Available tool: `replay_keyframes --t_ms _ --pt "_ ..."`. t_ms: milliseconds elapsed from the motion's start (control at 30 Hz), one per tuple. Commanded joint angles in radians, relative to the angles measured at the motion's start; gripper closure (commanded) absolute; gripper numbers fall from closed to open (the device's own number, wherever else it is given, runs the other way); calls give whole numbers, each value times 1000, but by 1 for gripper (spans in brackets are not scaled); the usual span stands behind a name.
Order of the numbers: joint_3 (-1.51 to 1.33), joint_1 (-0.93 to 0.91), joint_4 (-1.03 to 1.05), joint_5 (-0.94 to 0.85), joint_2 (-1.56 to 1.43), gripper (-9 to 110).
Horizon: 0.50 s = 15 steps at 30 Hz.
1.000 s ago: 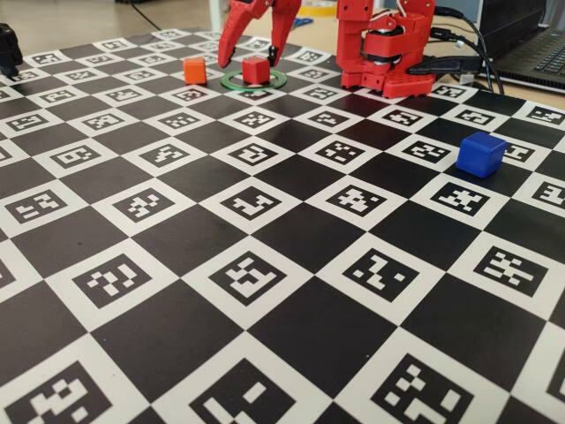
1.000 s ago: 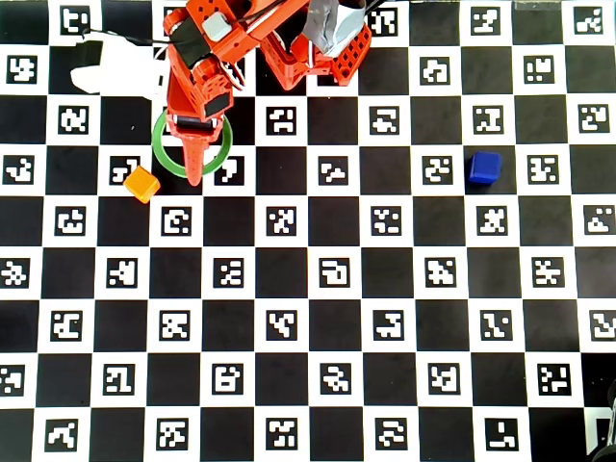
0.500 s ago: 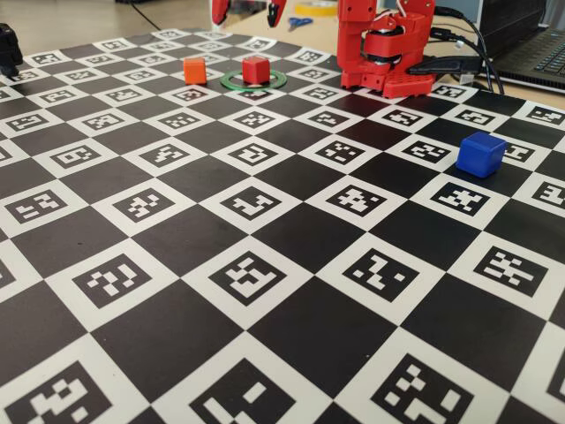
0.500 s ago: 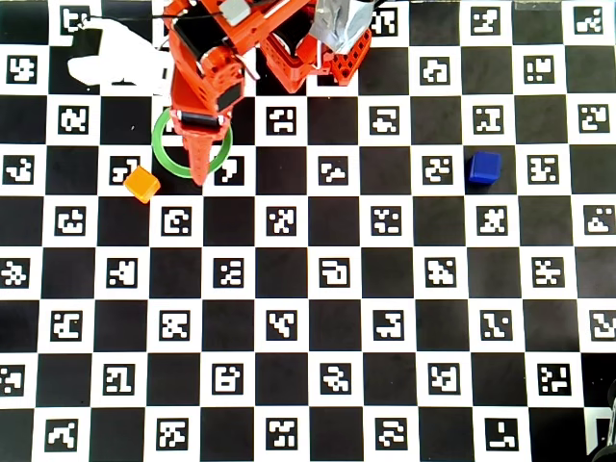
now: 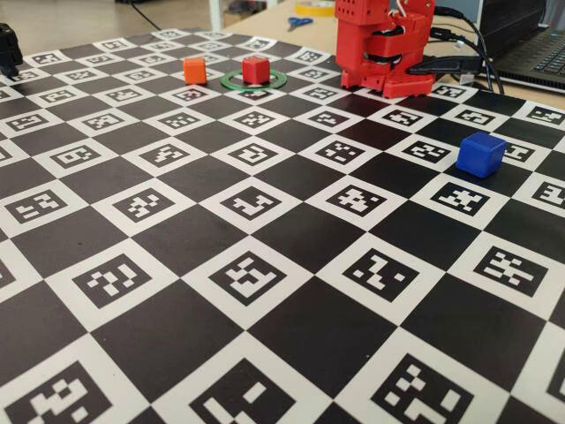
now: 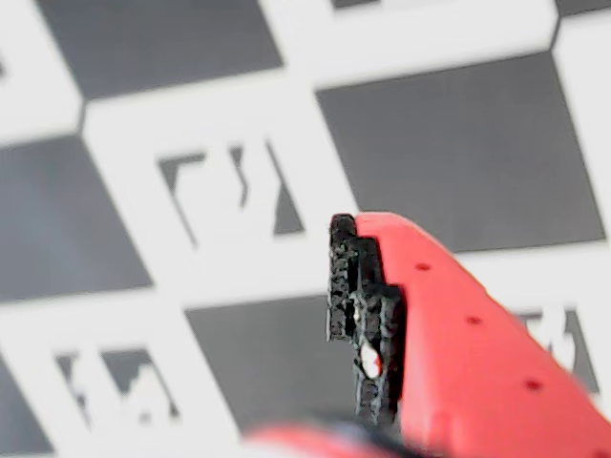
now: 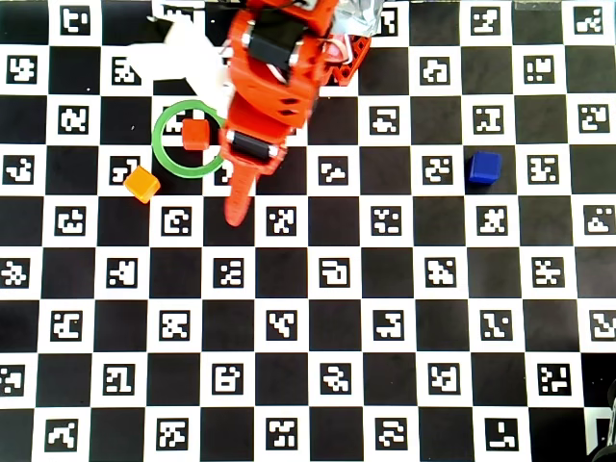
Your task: Grab the red cube then put it in the green circle then put the blue cube on top and finally the orange cube on top
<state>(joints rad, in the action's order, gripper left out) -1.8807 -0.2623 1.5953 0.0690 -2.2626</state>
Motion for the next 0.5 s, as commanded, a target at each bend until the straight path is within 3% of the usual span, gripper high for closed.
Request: replay_keyframes --t_ms 0,467 --pt "167 129 40 94 37 58" --pt "341 502 101 307 287 59"
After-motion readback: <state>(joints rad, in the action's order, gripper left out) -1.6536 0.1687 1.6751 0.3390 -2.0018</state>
